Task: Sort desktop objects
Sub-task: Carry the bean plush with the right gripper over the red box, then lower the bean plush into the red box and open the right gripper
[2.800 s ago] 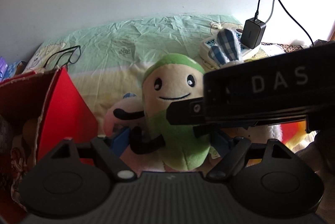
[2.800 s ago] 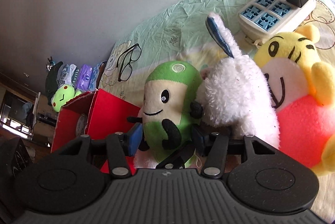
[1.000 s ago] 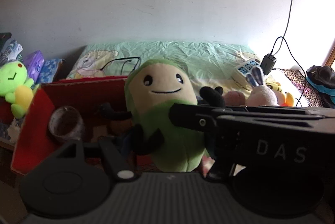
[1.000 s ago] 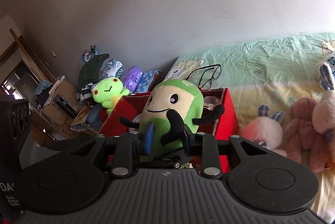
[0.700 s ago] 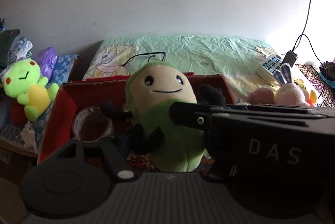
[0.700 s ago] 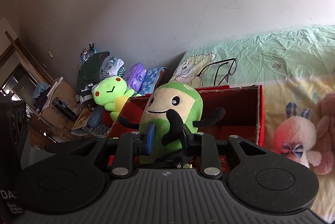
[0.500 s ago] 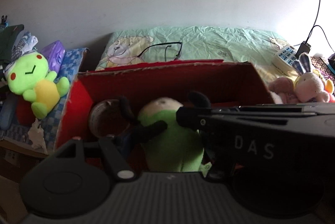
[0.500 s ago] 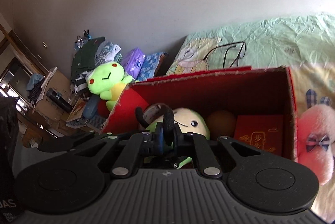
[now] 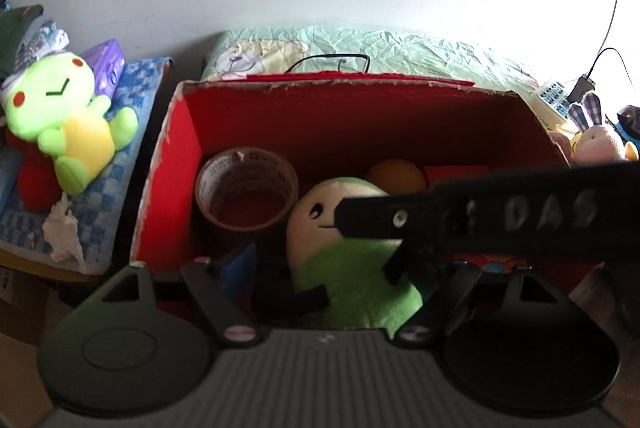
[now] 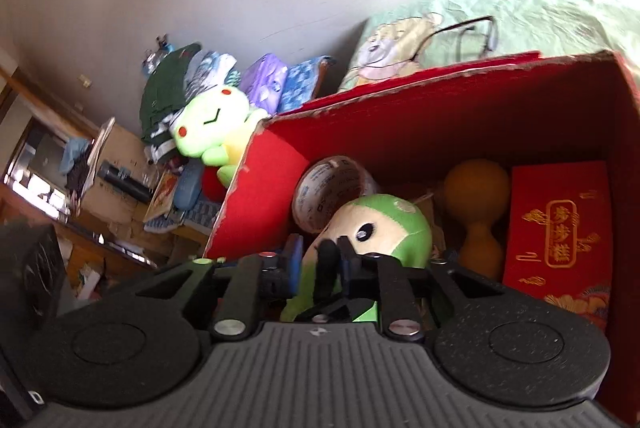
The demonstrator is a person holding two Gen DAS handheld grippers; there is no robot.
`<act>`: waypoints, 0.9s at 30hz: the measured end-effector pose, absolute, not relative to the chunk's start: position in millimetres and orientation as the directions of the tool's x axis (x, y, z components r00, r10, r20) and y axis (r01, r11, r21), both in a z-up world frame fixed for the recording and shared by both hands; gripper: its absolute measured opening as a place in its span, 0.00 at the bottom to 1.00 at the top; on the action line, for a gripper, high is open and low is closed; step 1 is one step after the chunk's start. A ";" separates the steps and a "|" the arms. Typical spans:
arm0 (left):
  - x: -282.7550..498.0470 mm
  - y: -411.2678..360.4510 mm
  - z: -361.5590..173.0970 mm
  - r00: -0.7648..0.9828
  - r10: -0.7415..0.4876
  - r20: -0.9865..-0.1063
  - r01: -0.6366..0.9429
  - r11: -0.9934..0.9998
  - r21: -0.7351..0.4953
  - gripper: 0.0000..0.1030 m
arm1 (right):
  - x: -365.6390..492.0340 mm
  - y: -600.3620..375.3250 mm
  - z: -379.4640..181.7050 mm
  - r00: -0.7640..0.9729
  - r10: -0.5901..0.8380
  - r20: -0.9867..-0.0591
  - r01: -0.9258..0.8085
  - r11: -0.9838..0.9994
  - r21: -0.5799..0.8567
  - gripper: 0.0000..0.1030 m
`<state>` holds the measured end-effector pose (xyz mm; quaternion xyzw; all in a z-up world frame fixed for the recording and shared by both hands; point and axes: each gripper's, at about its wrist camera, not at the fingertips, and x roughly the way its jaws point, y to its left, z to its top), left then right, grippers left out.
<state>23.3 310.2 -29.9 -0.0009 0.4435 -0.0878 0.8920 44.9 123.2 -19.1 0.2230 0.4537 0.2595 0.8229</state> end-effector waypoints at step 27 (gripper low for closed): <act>51.5 327.0 -38.0 0.542 -0.149 -0.827 0.126 0.988 -0.095 0.70 | 81.7 132.8 -28.5 0.485 0.636 -0.601 -0.171 0.742 0.648 0.43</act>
